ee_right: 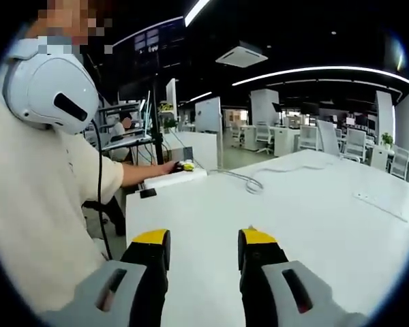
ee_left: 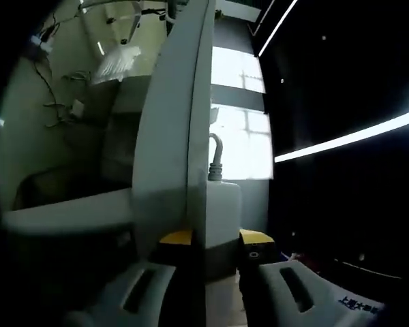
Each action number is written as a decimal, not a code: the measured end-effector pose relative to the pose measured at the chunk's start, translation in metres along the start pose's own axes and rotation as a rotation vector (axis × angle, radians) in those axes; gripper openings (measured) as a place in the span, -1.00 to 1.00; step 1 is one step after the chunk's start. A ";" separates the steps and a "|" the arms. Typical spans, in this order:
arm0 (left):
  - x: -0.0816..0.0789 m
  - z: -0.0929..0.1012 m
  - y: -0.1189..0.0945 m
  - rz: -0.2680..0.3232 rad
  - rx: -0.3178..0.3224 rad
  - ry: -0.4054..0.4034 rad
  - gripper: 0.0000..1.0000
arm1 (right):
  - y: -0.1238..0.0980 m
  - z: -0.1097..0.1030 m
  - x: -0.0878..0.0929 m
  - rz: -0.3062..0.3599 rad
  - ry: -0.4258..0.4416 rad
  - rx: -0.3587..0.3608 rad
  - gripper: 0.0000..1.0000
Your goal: Pick up the power strip scattered on the table, fix it on the side mounting bracket of the table, and press the switch
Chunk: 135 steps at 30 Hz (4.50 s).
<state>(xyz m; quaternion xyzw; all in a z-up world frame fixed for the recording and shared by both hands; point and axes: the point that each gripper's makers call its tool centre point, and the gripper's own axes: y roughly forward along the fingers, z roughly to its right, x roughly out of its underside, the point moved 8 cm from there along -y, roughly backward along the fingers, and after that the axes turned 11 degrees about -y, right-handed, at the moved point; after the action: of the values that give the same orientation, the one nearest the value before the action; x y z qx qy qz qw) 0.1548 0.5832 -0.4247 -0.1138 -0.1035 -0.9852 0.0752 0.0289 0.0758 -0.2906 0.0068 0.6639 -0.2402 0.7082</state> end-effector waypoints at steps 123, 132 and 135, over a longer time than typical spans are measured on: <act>0.015 0.049 -0.038 0.563 -0.144 0.624 -0.04 | 0.003 -0.010 0.011 0.047 0.017 -0.052 -0.34; 0.024 0.084 -0.030 0.666 -0.207 0.776 -0.09 | 0.001 -0.008 0.012 0.066 0.017 -0.051 -0.34; 0.033 0.095 -0.024 0.636 -0.201 0.805 -0.10 | 0.000 -0.005 0.010 0.095 0.022 -0.031 -0.34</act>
<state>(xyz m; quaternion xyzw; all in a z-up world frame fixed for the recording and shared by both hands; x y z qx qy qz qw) 0.1390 0.6230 -0.3308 0.2417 0.0686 -0.8843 0.3935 0.0246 0.0740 -0.3007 0.0301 0.6744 -0.1958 0.7113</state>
